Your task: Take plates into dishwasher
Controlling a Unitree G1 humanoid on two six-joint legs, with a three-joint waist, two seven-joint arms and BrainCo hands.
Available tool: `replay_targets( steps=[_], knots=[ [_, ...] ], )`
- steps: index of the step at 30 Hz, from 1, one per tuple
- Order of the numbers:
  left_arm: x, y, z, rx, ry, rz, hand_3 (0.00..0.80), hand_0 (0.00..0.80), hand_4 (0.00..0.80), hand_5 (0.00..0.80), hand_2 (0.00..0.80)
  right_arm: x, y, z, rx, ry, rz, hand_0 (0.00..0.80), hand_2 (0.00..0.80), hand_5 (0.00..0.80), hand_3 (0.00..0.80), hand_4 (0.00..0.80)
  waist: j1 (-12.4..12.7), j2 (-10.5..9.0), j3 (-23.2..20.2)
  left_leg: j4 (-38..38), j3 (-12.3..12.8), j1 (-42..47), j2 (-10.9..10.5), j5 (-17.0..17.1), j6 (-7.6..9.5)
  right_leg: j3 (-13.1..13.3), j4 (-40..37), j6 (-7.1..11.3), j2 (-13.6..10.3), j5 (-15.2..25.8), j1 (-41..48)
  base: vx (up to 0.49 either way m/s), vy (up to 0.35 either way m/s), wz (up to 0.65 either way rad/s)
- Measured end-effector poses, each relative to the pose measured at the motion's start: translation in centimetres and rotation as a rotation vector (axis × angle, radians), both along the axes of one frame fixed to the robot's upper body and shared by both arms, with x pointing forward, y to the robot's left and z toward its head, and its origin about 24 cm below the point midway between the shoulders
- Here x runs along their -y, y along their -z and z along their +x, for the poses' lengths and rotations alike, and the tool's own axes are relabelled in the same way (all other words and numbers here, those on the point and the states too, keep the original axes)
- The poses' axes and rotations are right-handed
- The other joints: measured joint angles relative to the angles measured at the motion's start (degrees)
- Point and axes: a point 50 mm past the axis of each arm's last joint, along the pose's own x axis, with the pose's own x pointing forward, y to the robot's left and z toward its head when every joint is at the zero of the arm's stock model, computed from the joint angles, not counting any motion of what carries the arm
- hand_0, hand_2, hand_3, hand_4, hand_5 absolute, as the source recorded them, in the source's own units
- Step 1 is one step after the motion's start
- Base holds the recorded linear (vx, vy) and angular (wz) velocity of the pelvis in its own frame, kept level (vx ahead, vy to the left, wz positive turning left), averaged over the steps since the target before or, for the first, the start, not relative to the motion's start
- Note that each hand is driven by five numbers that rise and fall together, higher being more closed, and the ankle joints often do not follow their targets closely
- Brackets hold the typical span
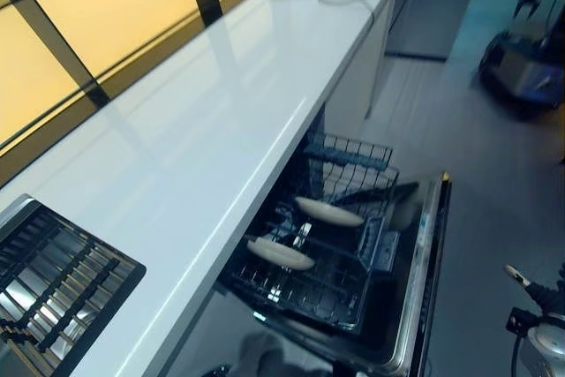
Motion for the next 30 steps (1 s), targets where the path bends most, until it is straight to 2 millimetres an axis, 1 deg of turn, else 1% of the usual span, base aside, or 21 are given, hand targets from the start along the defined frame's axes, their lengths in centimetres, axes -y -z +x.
replay_targets(
  steps=[2, 4, 6, 8, 14, 17, 21, 23, 27, 28, 29, 30],
  knots=[
    [0.5, -0.3, 0.5, 0.030, 0.026, -0.004, 0.000, 0.000, 0.000, 0.000, 0.000, -0.5, -0.1, 1.2, 0.041, -0.043, 0.045, 0.000, 0.000, 0.000, 0.000, 0.000, -0.50, 1.44, 1.71, -0.16, -0.02, -0.80, -0.30, 0.12, 0.19, 0.05, 0.00, 0.18, -0.25, 0.20, -0.77, -0.109, 0.014, 0.00],
    [1.0, -0.6, 0.9, 0.049, 0.040, -0.013, 0.000, 0.000, 0.000, 0.000, 0.000, -0.8, -0.1, 1.8, 0.067, -0.082, 0.088, 0.000, 0.000, 0.000, 0.000, 0.000, -0.51, 2.62, 3.13, -0.18, -0.20, -1.16, -0.42, 0.15, 0.24, 0.15, -0.01, 0.19, -0.38, 0.25, -1.24, -0.090, -0.002, -0.02],
    [1.2, -0.8, 1.1, 0.065, 0.048, -0.025, 0.000, 0.000, 0.000, 0.000, 0.000, -1.0, -0.1, 2.2, 0.097, -0.108, 0.129, 0.000, 0.000, 0.000, 0.000, 0.000, -0.49, 3.57, 3.54, -0.17, -1.07, -2.07, -0.57, 0.15, 0.23, 0.19, -0.01, 0.21, -0.40, 0.31, -2.24, -0.092, -0.012, -0.04],
    [1.4, -1.0, 1.4, 0.081, 0.054, -0.032, 0.000, 0.000, 0.000, 0.000, 0.000, -1.2, 0.1, 2.6, 0.124, -0.139, 0.184, 0.000, 0.000, 0.000, 0.000, 0.000, -0.48, 4.14, 3.98, -0.05, -1.66, -2.87, -0.76, 0.16, 0.22, 0.23, -0.01, 0.21, -0.49, 0.43, -3.06, -0.087, -0.007, -0.03],
    [1.7, -1.4, 2.0, 0.096, 0.071, -0.030, 0.000, 0.000, 0.000, 0.000, 0.000, -2.1, 1.8, 3.4, 0.159, -0.215, 0.314, 0.000, 0.000, 0.000, 0.000, 0.000, -0.23, 4.27, 4.34, -0.15, -1.67, -3.76, -0.75, 0.15, 0.21, 0.20, -0.03, 0.33, -0.79, 0.60, -4.20, -0.050, -0.034, -0.04],
    [2.0, -1.8, 2.7, 0.111, 0.085, -0.040, 0.000, 0.000, 0.000, 0.000, 0.000, -2.3, 3.0, 3.3, 0.112, -0.252, 0.334, 0.000, 0.000, 0.000, 0.000, 0.000, 1.04, 4.27, 4.35, -0.17, -1.82, -4.01, -0.92, 0.13, 0.19, 0.09, -0.04, 0.38, -1.00, 0.99, -4.82, -0.027, -0.030, -0.10],
    [2.1, -1.9, 2.9, 0.116, 0.083, -0.047, 0.000, 0.000, 0.000, 0.000, 0.000, -2.6, 3.3, 3.4, 0.101, -0.284, 0.343, 0.000, 0.000, 0.000, 0.000, 0.000, 1.11, 4.26, 4.35, -0.29, -2.38, -4.16, -0.99, 0.07, 0.11, -0.17, -0.26, 0.42, -1.16, 1.03, -4.94, 0.000, 0.000, 0.00],
    [2.1, -2.0, 2.9, 0.117, 0.083, -0.047, 0.000, 0.000, 0.000, 0.000, 0.000, -2.6, 3.4, 3.6, 0.105, -0.294, 0.353, 0.000, 0.000, 0.000, 0.000, 0.000, 1.16, 4.27, 4.35, -0.31, -3.22, -4.18, -1.01, -0.02, -0.01, -0.35, -0.26, 0.42, -1.18, 1.07, -5.05, 0.003, 0.001, -0.02],
    [2.0, -2.0, 3.0, 0.115, 0.083, -0.046, 0.000, 0.000, 0.000, 0.000, 0.000, -3.2, 3.6, 3.9, 0.120, -0.348, 0.381, 0.000, 0.000, 0.000, 0.000, 0.000, 1.11, 4.27, 4.35, -0.30, -3.22, -4.22, -0.96, -0.06, -0.06, -0.66, -0.23, 0.35, -1.20, 1.25, -5.31, 0.003, -0.004, -0.05],
    [2.0, -2.0, 3.0, 0.115, 0.083, -0.045, 0.000, 0.000, 0.000, 0.000, 0.000, -3.4, 3.6, 4.0, 0.123, -0.374, 0.384, 0.000, 0.000, 0.000, 0.000, 0.000, 1.47, 4.27, 4.35, -0.30, -3.26, -4.23, -0.96, -0.07, -0.07, -1.12, -0.19, 0.30, -1.20, 1.33, -5.34, 0.000, -0.018, -0.05],
    [2.0, -2.0, 3.0, 0.115, 0.083, -0.045, 0.000, 0.000, 0.000, 0.000, 0.000, -3.8, 3.6, 4.2, 0.122, -0.413, 0.386, 0.000, 0.000, 0.000, 0.000, 0.000, 1.37, 4.27, 4.35, -0.29, -3.25, -4.21, -0.91, -0.08, -0.09, -2.12, -0.07, 0.18, -1.30, 1.47, -5.35, 0.000, 0.000, 0.00],
    [2.0, -2.1, 3.1, 0.117, 0.085, -0.046, 0.000, 0.000, 0.000, 0.000, 0.000, -4.3, 3.7, 4.4, 0.112, -0.465, 0.387, 0.000, 0.000, 0.000, 0.000, 0.000, 1.38, 4.27, 4.34, -0.29, -3.27, -4.21, -0.89, -0.08, -0.10, -2.30, -0.06, 0.14, -1.28, 1.50, -5.35, 0.000, 0.000, 0.00]
  ],
)
